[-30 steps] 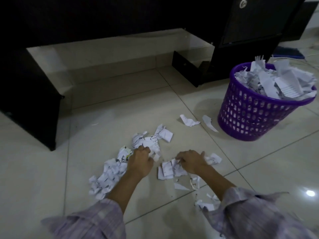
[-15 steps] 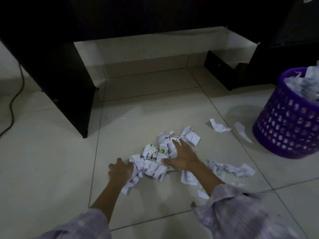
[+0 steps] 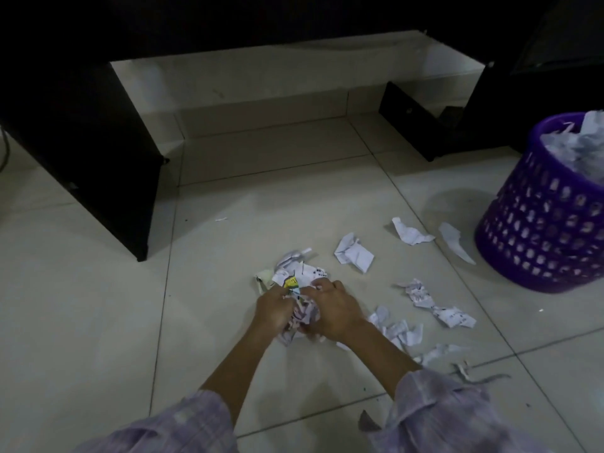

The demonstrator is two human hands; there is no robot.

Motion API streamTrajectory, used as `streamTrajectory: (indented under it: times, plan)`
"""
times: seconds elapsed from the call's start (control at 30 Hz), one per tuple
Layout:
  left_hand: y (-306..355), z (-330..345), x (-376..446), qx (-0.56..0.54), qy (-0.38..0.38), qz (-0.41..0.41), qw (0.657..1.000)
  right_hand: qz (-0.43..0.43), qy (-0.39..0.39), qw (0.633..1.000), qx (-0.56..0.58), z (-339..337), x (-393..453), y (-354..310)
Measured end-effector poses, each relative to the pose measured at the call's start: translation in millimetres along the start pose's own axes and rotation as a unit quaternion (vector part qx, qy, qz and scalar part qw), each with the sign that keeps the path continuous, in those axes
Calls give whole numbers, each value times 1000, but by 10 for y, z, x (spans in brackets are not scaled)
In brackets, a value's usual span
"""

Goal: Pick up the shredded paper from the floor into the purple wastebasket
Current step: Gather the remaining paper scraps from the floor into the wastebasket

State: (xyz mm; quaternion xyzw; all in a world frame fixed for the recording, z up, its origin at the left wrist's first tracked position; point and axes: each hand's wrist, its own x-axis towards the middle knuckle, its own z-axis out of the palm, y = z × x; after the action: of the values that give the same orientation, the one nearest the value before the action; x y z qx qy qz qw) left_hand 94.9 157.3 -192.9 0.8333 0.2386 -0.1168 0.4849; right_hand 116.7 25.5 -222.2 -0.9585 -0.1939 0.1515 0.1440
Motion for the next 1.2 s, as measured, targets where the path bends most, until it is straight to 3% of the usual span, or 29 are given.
streamTrajectory:
  times: [0.17,0.27,0.33,0.57,0.8,0.93,1.07,1.2]
  plan:
    - [-99,-141,28,224,33,76,971,15,-20,999,-38,-69,-110,76]
    - [-100,-221,36,271,83,110,953,22,-39,998,-42,-95,-177,106]
    - [-97,-258,46,266,65,111,955,34,-46,998,-34,-103,-227,134]
    - [-98,-167,78,231,-140,163,949,46,-33,998,-1,-190,-445,174]
    - [42,259,-131,205,-195,217,934,101,-17,992,69,-237,-673,397]
    - [58,360,-185,185,-244,238,922,67,-77,995,21,-243,-700,472]
    - [69,453,-263,219,-232,243,916,63,-121,990,-37,-300,-663,446]
    - [19,407,-234,205,-180,253,928,41,-111,992,-51,-288,-715,442]
